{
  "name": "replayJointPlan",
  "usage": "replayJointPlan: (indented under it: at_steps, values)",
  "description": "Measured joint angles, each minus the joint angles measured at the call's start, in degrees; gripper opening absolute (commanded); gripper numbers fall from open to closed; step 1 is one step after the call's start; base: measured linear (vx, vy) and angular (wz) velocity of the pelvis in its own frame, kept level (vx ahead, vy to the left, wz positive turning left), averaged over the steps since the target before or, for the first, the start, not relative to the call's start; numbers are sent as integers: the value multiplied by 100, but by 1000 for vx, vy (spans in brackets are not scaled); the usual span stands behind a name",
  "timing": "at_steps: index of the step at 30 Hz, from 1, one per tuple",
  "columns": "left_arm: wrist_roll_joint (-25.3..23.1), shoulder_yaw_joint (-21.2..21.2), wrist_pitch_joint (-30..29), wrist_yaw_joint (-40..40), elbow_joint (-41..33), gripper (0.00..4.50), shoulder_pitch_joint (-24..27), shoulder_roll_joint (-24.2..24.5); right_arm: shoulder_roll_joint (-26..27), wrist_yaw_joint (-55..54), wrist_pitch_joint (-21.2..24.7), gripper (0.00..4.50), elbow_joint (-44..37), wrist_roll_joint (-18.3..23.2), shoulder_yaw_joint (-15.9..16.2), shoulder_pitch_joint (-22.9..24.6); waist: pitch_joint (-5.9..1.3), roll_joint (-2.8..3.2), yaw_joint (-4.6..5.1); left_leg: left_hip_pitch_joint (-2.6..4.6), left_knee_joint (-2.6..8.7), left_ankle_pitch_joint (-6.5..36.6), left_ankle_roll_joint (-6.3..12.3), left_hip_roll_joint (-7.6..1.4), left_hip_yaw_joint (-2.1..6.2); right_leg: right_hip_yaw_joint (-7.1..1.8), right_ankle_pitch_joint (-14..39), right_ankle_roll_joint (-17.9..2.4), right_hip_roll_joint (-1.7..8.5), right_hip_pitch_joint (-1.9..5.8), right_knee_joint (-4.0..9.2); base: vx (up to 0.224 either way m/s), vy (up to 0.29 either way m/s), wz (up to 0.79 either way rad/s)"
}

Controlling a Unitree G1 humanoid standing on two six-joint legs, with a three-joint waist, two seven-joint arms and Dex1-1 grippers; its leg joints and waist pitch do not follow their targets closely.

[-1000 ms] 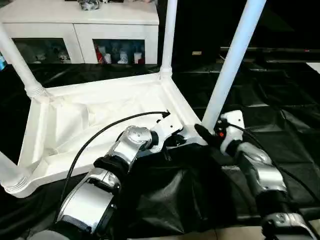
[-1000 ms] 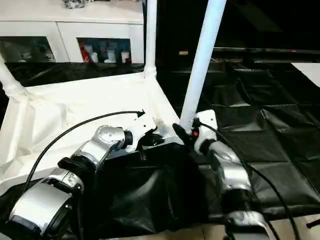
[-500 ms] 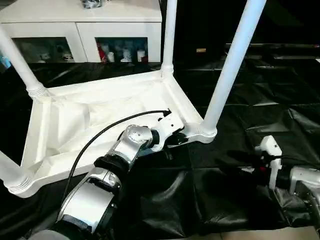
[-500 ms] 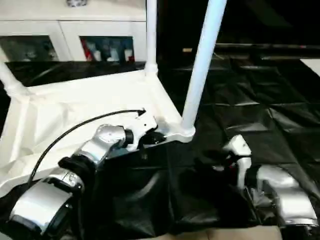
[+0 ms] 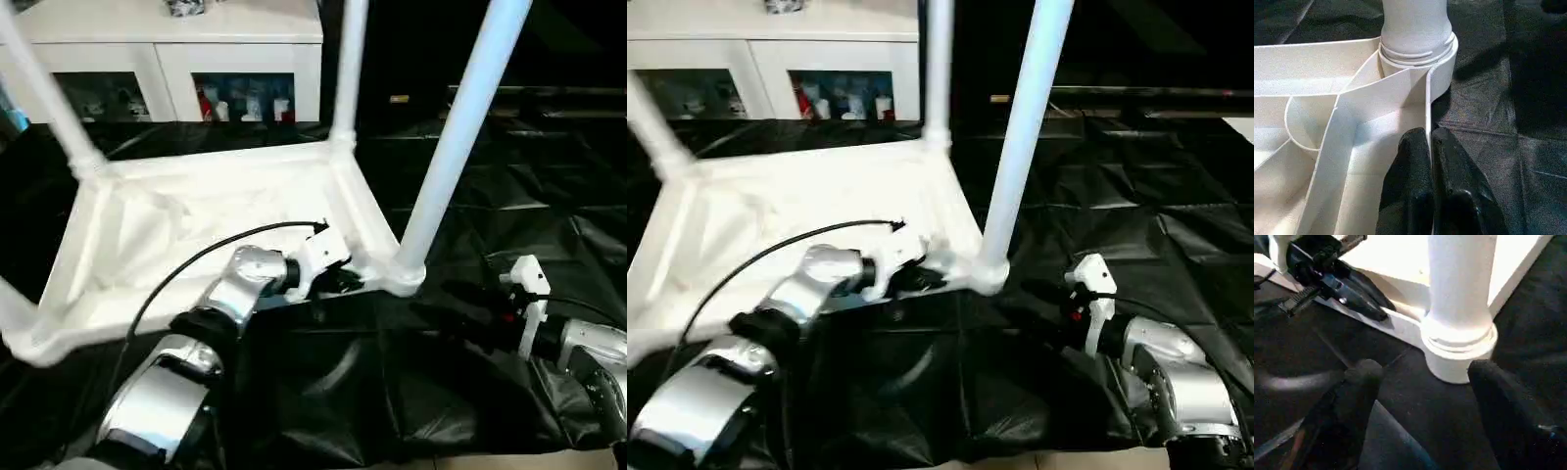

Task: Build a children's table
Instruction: Rotate leg to tighten, then rotate table base

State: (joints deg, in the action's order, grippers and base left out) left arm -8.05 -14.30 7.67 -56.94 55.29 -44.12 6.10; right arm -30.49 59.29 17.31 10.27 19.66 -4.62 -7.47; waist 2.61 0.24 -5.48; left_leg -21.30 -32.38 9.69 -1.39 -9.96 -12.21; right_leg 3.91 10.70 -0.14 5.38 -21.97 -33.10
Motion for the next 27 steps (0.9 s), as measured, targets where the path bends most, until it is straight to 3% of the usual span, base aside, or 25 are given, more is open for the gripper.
replayJointPlan:
  at_steps: [1, 4, 6, 8, 14, 17, 19, 22, 27]
  values:
    - [0, 3, -4, 22, 2, 28, 0, -3, 7, 3, 3, 328, -68, 6, 23, 0, 1, -2, 5, 0, 0, 0, 0, 1, -1, -1, -1, -2, 1, 0, 0, 0, 0, 0]
    - [184, 182, -127, 104, -18, 28, 24, -60, 120, -1, 4, 328, -143, 20, 117, 6, 12, -19, 14, -2, -3, 0, 0, 1, -1, 0, -1, -1, 1, -2, -2, 0, 0, 0]
    - [415, 367, -167, 107, -223, 66, 123, -81, 165, 5, 21, 329, -232, 32, 228, 79, 32, -51, 13, -3, -2, 0, 0, -3, 1, 5, -1, -2, 0, -3, -7, 0, 0, 0]
    - [603, 455, -229, 64, -576, 66, 236, -23, 242, 38, 80, 329, -417, 61, 346, 127, 63, -103, 21, -13, -4, 0, -1, -8, 4, 8, -4, -7, -3, -10, -4, 0, 0, 0]
    - [908, 733, -777, -158, -1872, 110, 828, 579, 509, -109, 183, 329, -646, 82, 536, 202, 68, -112, 47, -47, -5, -3, 19, -8, -2, 2, -3, -7, -4, -49, -13, 0, 0, 0]
    - [981, 870, -1609, -308, -3131, 148, 1654, 1213, 936, -331, 216, 329, -574, -3, 873, -16, 73, -122, 86, -87, -27, -13, 27, -12, -3, -10, 11, -16, -8, -117, -87, 0, 0, 0]
    - [1072, 993, -2118, -404, -3854, 152, 2201, 1598, 1197, -522, 207, 329, -461, -132, 1043, -183, 78, -129, 93, -83, -32, -1, -7, -18, -2, -8, 14, -19, -10, -119, -104, 0, 0, 0]
    - [1200, 1214, -2579, -446, -4603, 191, 2672, 1932, 1345, -656, 204, 329, -297, -249, 1192, -357, 95, -159, -12, -76, -33, -5, -15, -18, -1, -8, 11, -24, -9, -104, -106, 0, 0, 0]
    - [1555, 1856, -3608, -422, -6289, 234, 3920, 2484, 1702, -1268, 60, 329, 555, -630, 1322, -951, 87, -250, 43, -62, -37, -8, -20, -13, -18, -30, 8, -29, -7, -95, -101, 0, 0, 0]
